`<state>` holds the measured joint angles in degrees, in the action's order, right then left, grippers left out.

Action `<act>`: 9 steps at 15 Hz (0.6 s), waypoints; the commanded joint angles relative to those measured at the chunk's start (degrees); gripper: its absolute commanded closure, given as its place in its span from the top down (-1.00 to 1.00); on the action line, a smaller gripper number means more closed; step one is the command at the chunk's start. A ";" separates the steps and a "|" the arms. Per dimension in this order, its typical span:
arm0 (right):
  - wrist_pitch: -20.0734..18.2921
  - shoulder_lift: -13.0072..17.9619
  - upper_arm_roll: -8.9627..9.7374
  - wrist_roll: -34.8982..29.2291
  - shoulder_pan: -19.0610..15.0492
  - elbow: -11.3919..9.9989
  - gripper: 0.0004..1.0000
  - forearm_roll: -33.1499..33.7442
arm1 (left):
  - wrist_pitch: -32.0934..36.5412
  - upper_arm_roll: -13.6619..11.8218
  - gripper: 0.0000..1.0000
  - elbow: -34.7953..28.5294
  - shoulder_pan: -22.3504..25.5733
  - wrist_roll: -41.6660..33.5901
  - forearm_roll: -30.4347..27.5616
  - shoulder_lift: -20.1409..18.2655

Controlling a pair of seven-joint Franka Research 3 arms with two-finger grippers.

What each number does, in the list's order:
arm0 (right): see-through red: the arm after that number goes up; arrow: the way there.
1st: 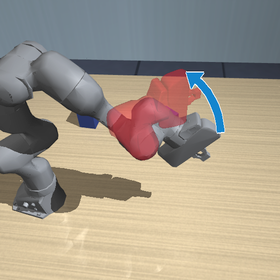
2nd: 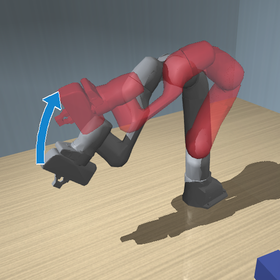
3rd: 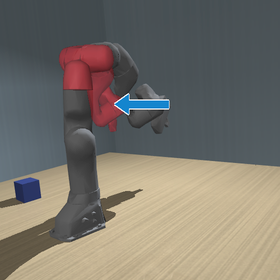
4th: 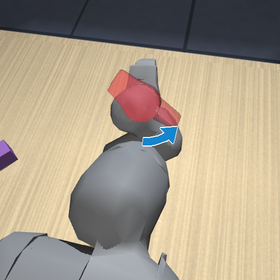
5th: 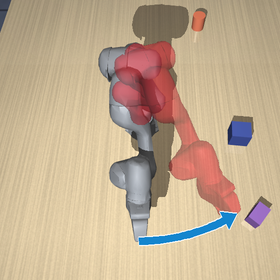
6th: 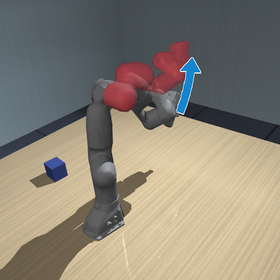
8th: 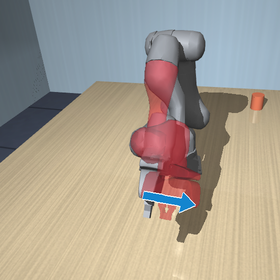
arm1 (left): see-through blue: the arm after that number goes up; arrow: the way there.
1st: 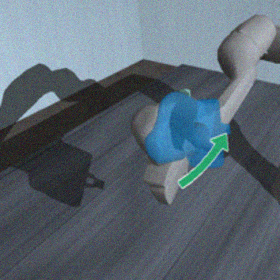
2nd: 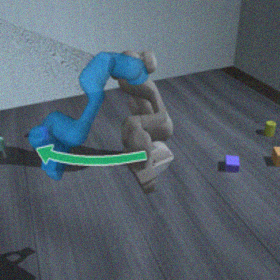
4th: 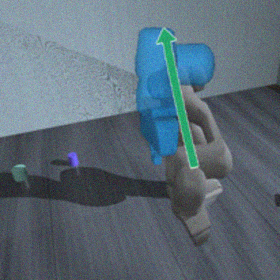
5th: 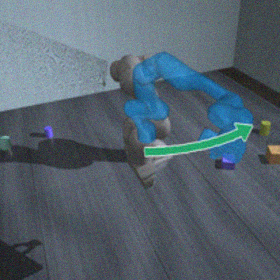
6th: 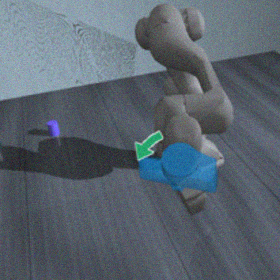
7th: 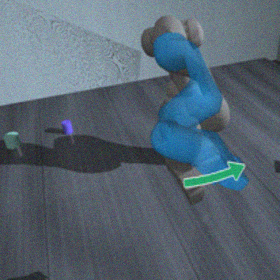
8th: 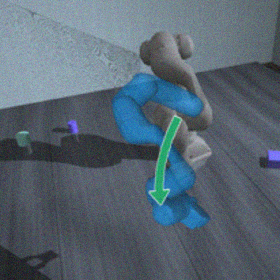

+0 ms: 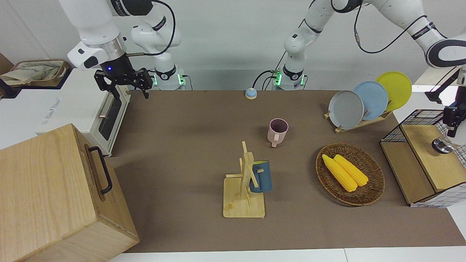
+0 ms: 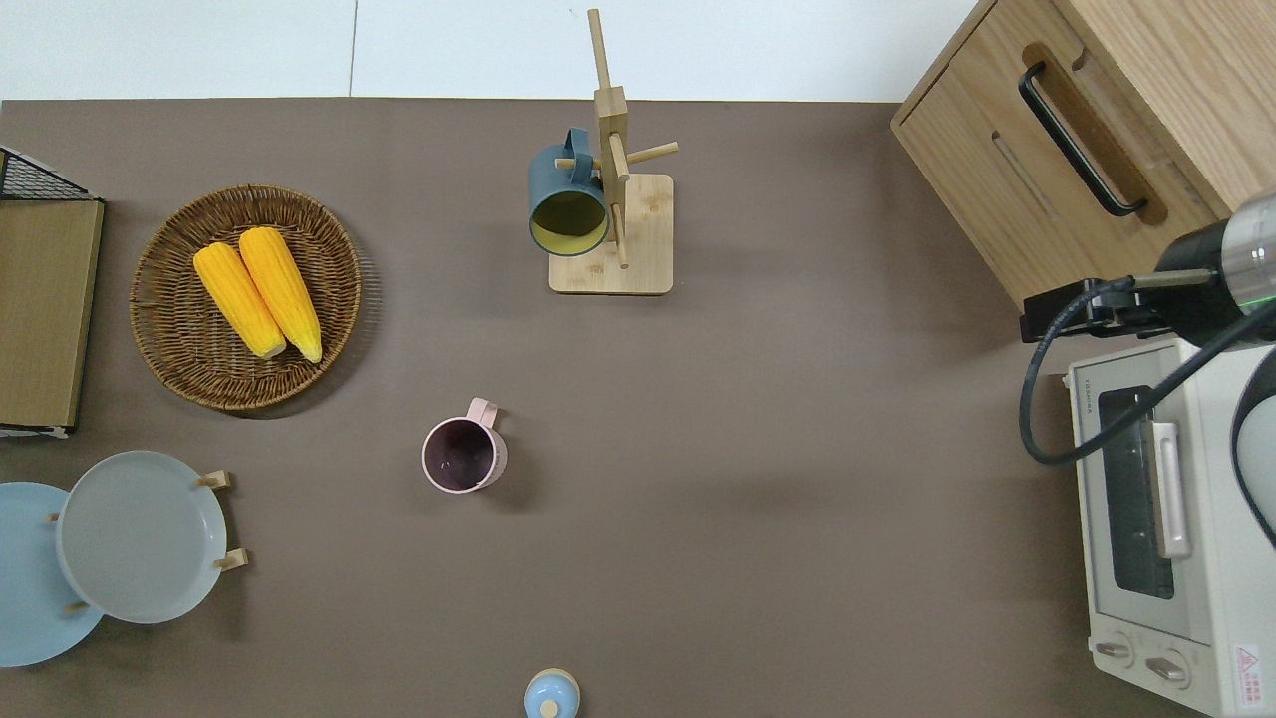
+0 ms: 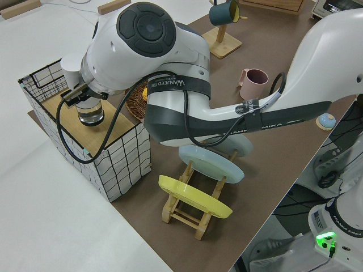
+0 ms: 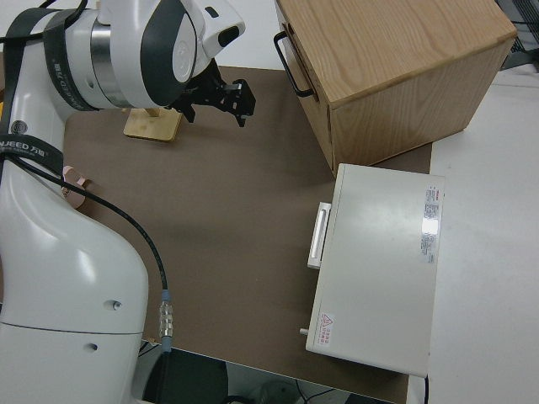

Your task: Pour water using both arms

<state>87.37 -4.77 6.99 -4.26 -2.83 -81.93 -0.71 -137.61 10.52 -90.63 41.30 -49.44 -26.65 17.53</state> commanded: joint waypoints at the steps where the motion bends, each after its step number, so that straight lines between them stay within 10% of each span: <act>1: -0.45 0.11 0.57 0.92 -0.77 0.11 0.98 -0.26 | -0.47 0.47 -0.99 2.12 0.36 -1.89 -1.74 1.54; 9: -0.45 0.11 0.57 0.92 -0.77 0.19 0.98 -0.26 | -0.47 0.47 -0.60 2.12 0.45 -2.68 -2.00 2.59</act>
<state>87.37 -4.77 6.99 -4.26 -2.83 -81.93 -0.71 -137.62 10.55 -90.40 41.31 -50.65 -27.03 19.51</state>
